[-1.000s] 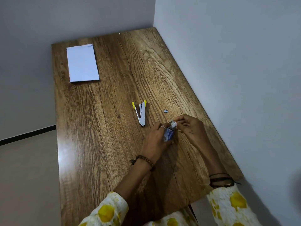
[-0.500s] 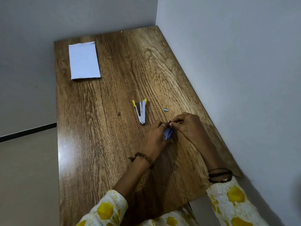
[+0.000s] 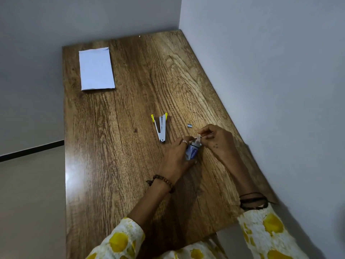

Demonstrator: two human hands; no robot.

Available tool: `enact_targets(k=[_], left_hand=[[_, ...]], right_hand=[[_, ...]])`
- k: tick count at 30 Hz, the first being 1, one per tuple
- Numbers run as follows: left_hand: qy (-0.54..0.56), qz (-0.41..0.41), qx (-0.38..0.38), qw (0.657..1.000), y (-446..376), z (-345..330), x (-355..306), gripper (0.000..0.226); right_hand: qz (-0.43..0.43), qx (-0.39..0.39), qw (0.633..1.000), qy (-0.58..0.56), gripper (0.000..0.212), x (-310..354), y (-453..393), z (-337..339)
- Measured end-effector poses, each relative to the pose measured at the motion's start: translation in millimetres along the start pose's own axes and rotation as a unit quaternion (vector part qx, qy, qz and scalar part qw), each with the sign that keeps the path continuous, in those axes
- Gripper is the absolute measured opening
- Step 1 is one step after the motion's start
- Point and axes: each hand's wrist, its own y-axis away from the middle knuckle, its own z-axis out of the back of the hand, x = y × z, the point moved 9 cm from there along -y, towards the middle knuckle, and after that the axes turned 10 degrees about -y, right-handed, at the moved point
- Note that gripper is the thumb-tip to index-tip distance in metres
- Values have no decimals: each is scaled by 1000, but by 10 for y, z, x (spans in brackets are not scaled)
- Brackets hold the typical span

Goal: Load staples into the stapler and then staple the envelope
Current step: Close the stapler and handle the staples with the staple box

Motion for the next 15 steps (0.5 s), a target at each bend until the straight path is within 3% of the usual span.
enact_targets(k=[8,15], left_hand=[[17,37,11,999,-13,-14,56,64],[21,40,13,999,-19,-12,54,64]], right_hand=[[33,52,998,22,39,49,27,-202],[50,41,998,29,38,64,57,-199]])
